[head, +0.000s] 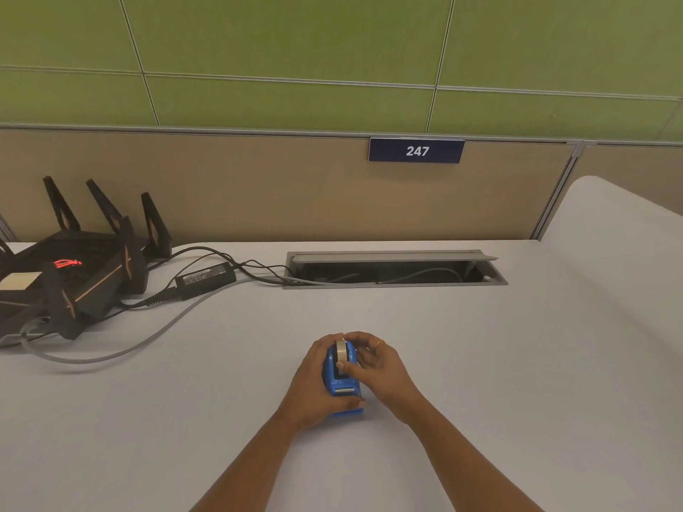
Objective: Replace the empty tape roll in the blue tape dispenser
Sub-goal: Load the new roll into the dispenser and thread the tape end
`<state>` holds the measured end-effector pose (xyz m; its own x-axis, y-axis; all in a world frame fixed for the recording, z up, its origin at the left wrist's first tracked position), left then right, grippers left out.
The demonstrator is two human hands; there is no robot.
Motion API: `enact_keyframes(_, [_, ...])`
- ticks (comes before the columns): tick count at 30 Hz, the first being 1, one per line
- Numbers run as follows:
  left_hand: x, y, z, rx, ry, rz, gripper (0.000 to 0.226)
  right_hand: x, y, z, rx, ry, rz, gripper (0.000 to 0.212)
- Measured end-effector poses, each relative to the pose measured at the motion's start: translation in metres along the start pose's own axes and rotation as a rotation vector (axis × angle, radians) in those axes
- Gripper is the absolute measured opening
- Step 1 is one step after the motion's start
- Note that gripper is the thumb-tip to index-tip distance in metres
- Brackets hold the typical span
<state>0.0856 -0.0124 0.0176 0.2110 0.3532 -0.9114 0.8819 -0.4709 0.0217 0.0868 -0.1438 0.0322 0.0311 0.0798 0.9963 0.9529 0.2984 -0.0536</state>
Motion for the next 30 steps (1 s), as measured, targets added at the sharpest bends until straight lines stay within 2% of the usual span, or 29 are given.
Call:
enact_keyframes(9, [-0.0022,-0.0010,-0.0004,-0.008,-0.012,0.013,0.090,-0.0005,0.0018,0.0027,-0.075,0.022,-0.019,0.035])
enact_keyframes(25, [-0.0002,-0.0003,0.0001,-0.006,0.001,0.003,0.092,-0.0006,-0.0006,-0.0003,0.005,0.021,0.004,0.050])
enact_keyframes(30, [-0.0003,0.0000,0.0002,-0.003,0.004,0.005,0.091,-0.0017,-0.0001,0.0002,-0.011,0.025,0.013,0.046])
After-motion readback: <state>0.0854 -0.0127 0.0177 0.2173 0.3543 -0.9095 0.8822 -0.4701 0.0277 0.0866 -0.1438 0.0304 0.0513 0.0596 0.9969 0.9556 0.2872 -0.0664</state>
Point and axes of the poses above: each hand's wrist, its own y-axis towards the middle knuckle, its own z-axis out of the palm, x = y × z, the point moved 3 cm from there along y, towards the middle knuckle, and after that the axes turned 11 degrees about x, right-handed, at the moved point
